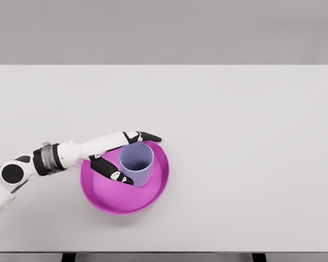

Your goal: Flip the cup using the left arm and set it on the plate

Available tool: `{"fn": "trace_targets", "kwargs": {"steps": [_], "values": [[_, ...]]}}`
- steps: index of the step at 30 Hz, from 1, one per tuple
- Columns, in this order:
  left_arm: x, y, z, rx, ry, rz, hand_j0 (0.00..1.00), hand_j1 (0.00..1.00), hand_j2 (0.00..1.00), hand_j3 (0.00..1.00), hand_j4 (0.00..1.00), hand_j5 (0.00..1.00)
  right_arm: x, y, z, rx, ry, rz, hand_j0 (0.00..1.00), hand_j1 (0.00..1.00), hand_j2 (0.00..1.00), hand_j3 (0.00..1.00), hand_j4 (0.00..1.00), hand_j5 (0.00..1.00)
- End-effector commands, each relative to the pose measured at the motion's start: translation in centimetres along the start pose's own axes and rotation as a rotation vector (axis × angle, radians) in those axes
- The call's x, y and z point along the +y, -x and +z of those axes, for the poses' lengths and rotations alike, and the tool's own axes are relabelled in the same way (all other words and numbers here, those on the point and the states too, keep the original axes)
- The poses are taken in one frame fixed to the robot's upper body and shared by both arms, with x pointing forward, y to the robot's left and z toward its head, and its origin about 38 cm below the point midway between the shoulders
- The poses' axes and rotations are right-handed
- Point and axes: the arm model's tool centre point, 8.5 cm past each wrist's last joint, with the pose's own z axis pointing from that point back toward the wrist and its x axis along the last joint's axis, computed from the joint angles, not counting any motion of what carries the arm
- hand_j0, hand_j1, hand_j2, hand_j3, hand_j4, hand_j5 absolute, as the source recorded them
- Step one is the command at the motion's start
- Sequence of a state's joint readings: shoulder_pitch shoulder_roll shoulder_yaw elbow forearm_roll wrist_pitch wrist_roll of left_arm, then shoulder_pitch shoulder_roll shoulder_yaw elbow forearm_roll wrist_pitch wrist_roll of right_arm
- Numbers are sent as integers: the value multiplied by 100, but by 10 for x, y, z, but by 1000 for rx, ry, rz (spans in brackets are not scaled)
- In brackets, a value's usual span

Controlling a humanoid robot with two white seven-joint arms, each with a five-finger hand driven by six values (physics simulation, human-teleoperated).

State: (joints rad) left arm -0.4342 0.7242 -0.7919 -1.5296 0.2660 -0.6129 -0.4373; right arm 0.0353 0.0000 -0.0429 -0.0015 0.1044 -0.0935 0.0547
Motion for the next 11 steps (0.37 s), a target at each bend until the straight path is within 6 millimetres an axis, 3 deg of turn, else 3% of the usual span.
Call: {"fn": "trace_targets", "kwargs": {"steps": [1,2,6,8,9,10,11], "values": [[39,-5,35,60,-81,-67,99,99,99,99,99,99,0,0,0,0,0,0,100,100,100,100,100,100],[41,-3,46,83,-89,-70,100,100,100,100,100,100,0,0,0,0,0,0,100,100,100,100,100,100],[47,-4,54,103,-91,-86,100,100,100,100,100,100,0,0,0,0,1,0,100,100,100,100,100,100],[64,-10,62,107,-132,-122,100,100,100,100,100,100,0,0,0,0,0,0,100,100,100,100,100,100],[74,-11,72,123,-159,-138,100,100,100,100,100,100,0,0,0,0,0,0,100,100,100,100,100,100],[82,-9,102,189,-201,-152,100,100,100,100,100,100,0,0,0,0,0,0,100,100,100,100,100,100],[87,-9,118,217,-239,-160,100,100,100,100,100,100,0,0,0,0,0,0,100,100,100,100,100,100]]}}
